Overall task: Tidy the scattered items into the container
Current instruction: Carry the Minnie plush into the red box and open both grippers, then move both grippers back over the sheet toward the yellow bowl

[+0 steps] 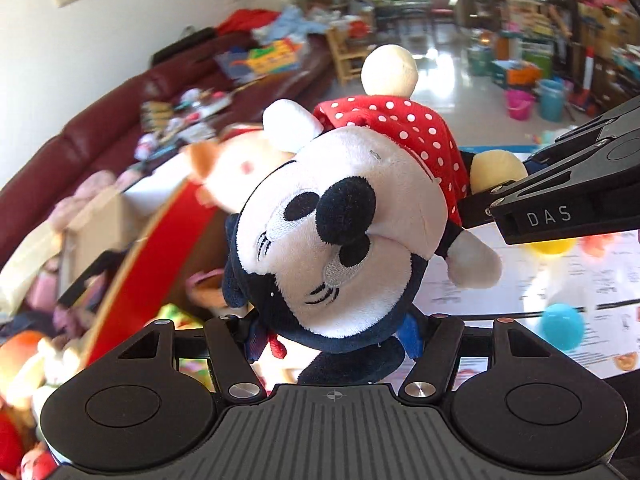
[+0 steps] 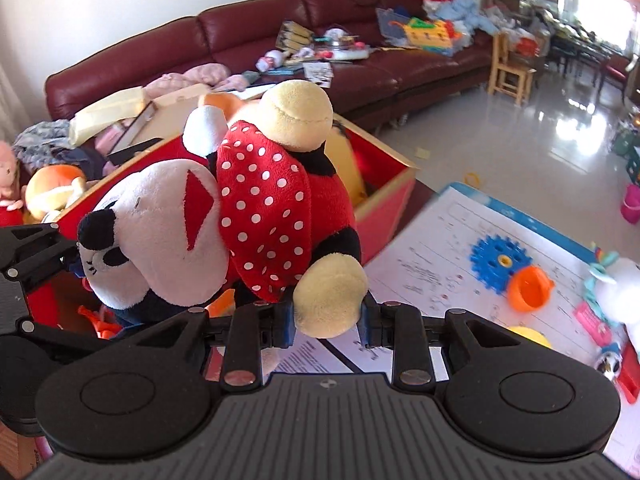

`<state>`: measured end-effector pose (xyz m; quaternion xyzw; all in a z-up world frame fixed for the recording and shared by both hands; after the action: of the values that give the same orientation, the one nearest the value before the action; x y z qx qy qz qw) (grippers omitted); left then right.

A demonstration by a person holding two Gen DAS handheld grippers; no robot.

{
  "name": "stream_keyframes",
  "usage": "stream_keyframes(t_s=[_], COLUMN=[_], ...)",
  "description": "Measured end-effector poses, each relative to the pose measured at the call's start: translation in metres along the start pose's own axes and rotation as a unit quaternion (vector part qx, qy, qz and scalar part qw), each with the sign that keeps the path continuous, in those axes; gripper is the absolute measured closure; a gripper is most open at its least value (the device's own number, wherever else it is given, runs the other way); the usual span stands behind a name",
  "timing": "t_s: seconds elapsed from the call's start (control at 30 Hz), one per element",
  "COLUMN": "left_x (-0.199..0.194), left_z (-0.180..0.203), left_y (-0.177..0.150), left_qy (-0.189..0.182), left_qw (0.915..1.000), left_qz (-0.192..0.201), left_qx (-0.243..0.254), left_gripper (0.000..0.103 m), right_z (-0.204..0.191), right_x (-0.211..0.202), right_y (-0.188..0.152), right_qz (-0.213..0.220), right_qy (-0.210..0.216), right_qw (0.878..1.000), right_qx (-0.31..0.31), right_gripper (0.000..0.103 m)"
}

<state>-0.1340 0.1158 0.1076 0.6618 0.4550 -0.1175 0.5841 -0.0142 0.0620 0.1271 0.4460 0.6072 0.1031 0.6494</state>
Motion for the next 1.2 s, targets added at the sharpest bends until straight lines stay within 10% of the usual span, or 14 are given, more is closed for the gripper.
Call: stream_keyframes(t_s=[0.23,0.37,1.2], left_x=[0.012,0.057,0.029], left_z=[-0.092,-0.128,-0.038], left_y=[0.012,0.021,0.049], left_qy=[0.061,0.078,0.019], left_qw=[0.9958,0.9894,0.9975], left_qz=[-0.004,-0.048,0.024], left_qx=[-0.068,-0.112,-0.065], left_gripper=[0.035,0.02,0.008], right_z=[-0.067,-0.073,0.038], right_x=[0.052,0.068,0.027], right_y=[0.069,0.084,0.034], right_qz=[0.012,0.033,-0.003], right_qy=[0.027,-0.012,-0.068], right_qw=[0.997,0.997,0.998], right_qx=[-0.068,-0.069,0.013], right_gripper=[0.068,0.018,0.018])
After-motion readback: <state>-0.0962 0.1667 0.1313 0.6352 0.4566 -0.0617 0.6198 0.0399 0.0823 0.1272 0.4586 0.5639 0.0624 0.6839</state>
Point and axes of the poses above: each gripper's, at about its wrist camera, not at the fingertips, and x roughly the way its jaws point, z to its right, y to its top, the point moved 6 cm from there along x, roughly the way its jaws point, and after that the axes turned 4 degrees about x, right-handed, at the moved point
